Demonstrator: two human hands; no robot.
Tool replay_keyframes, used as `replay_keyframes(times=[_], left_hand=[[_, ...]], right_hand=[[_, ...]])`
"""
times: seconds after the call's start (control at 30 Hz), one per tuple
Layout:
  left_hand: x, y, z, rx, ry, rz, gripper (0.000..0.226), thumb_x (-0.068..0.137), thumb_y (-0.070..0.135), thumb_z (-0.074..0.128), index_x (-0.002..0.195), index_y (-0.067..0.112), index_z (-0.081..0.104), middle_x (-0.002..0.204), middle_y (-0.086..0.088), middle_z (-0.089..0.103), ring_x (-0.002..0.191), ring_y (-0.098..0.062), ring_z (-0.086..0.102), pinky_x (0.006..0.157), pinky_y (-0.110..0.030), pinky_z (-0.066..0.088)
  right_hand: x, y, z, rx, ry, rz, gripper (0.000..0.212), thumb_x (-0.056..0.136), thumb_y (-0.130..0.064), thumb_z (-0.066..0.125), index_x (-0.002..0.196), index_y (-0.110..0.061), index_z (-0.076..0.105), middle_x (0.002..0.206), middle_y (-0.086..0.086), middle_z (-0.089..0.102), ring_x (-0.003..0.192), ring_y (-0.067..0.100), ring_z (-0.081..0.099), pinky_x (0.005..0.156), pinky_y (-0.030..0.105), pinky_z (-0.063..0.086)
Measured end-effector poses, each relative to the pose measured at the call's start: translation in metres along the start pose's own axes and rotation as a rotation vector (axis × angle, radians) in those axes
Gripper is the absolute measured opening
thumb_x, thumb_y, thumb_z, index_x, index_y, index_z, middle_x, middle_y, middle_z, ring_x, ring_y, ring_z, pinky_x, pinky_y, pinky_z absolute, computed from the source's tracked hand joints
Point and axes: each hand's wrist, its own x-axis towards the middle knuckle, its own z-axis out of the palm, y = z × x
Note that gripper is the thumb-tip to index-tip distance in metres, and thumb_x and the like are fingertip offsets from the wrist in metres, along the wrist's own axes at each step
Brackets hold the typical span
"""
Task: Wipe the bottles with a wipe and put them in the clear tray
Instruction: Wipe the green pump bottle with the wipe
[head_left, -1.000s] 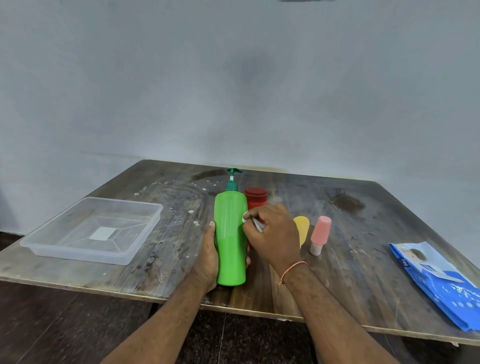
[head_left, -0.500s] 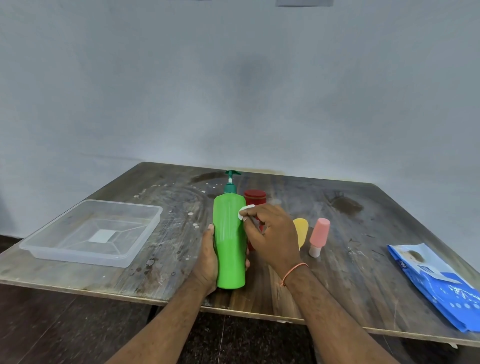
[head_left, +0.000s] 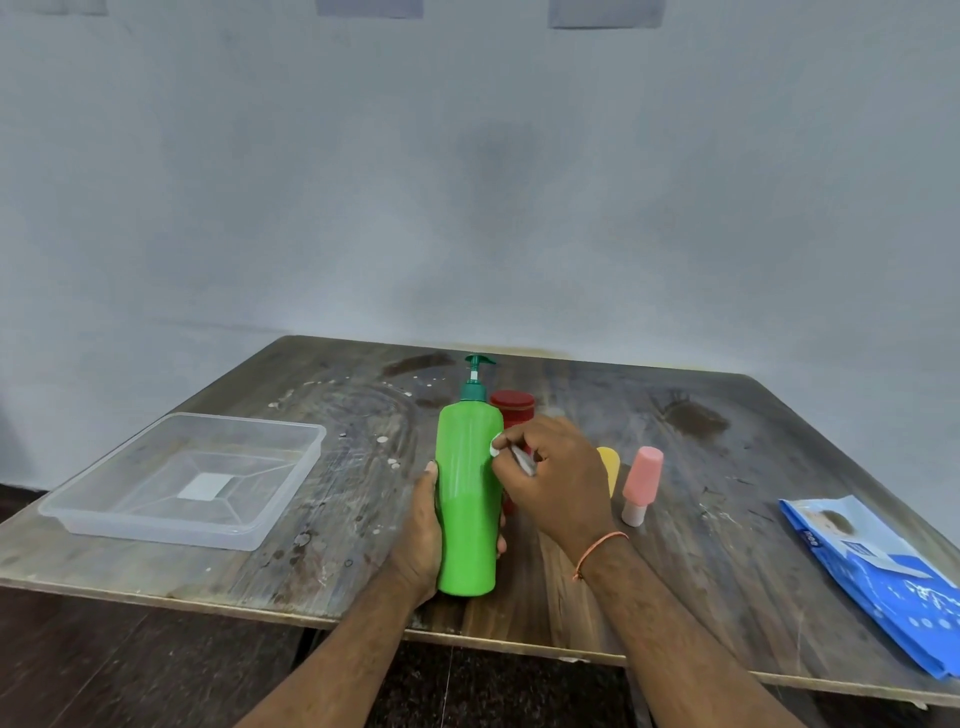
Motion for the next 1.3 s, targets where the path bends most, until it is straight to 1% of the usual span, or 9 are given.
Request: replay_keyframes(times=[0.2,0.33,0.5,0.6,0.73,0.9,1.0,1.1,1.3], left_hand=[[0.002,-0.003,-0.002,-0.012,-0.006,-0.008,0.096,0.087,0.079,0.034,0.112,-0.005,0.072,0.094,-0.033,0.066,0.067,-0.037,0.067,0.065,-0.040,0.056],[0.001,-0.002,0.000,-0.003,-0.010,-0.008,0.095,0.088,0.078,0.032,0.112,-0.004,0.072,0.093,-0.032,0.066,0.066,-0.036,0.066,0.064,-0.039,0.056],[0.001,-0.002,-0.001,-0.030,-0.015,-0.020,0.097,0.087,0.079,0.033,0.116,-0.005,0.070,0.094,-0.032,0.065,0.066,-0.037,0.066,0.065,-0.039,0.057],[0.001,-0.003,0.000,-0.022,-0.002,-0.009,0.094,0.087,0.078,0.035,0.114,-0.004,0.072,0.094,-0.032,0.067,0.065,-0.037,0.067,0.063,-0.039,0.057],[0.000,-0.002,0.000,0.001,-0.002,-0.033,0.096,0.087,0.080,0.032,0.114,-0.002,0.073,0.095,-0.033,0.066,0.068,-0.037,0.067,0.066,-0.039,0.057],[0.001,-0.004,-0.002,-0.024,-0.005,-0.037,0.098,0.084,0.082,0.037,0.115,-0.004,0.072,0.095,-0.033,0.065,0.068,-0.037,0.066,0.066,-0.039,0.056],[0.002,-0.004,0.000,-0.010,0.009,-0.028,0.097,0.083,0.082,0.038,0.112,-0.004,0.074,0.093,-0.033,0.066,0.067,-0.037,0.067,0.065,-0.039,0.056],[0.001,-0.004,0.001,0.017,0.010,-0.019,0.097,0.086,0.080,0.034,0.113,-0.004,0.073,0.094,-0.035,0.065,0.069,-0.038,0.067,0.066,-0.040,0.057],[-0.004,-0.001,0.008,0.024,0.037,-0.005,0.091,0.094,0.074,0.027,0.104,-0.003,0.076,0.091,-0.034,0.067,0.066,-0.037,0.066,0.063,-0.039,0.057]], right_hand=[[0.005,-0.004,0.000,0.055,0.018,-0.066,0.015,0.092,-0.024,0.071,0.100,-0.028,0.082,0.103,-0.018,0.076,0.102,0.008,0.067,0.091,0.030,0.053],[0.006,0.000,-0.003,-0.005,0.021,-0.016,0.013,0.085,-0.032,0.069,0.089,-0.029,0.081,0.091,-0.018,0.075,0.093,0.006,0.063,0.082,0.031,0.054],[0.012,0.001,0.000,0.007,0.033,-0.034,0.016,0.094,-0.023,0.070,0.102,-0.029,0.082,0.107,-0.019,0.076,0.101,0.009,0.068,0.090,0.030,0.053],[0.009,-0.001,-0.004,0.058,-0.014,-0.064,0.014,0.088,-0.022,0.074,0.095,-0.030,0.083,0.101,-0.021,0.077,0.100,0.007,0.067,0.090,0.028,0.052],[0.011,0.002,-0.005,-0.004,0.030,-0.004,0.011,0.087,-0.028,0.070,0.091,-0.031,0.080,0.095,-0.019,0.075,0.094,0.010,0.066,0.085,0.035,0.054],[0.013,-0.005,-0.006,0.017,0.020,-0.108,0.017,0.090,-0.014,0.076,0.099,-0.027,0.083,0.105,-0.021,0.076,0.100,0.010,0.068,0.091,0.029,0.051],[0.012,-0.004,-0.009,-0.016,-0.014,-0.090,0.011,0.085,-0.021,0.078,0.091,-0.029,0.082,0.095,-0.020,0.075,0.096,0.008,0.064,0.086,0.029,0.051],[0.012,-0.005,-0.008,-0.060,0.036,-0.045,0.010,0.088,-0.026,0.072,0.094,-0.028,0.080,0.096,-0.017,0.074,0.093,0.011,0.064,0.081,0.035,0.054],[0.012,-0.017,-0.006,-0.015,0.009,-0.170,0.011,0.092,-0.020,0.071,0.096,-0.023,0.081,0.101,-0.014,0.075,0.097,0.016,0.068,0.087,0.034,0.053]])
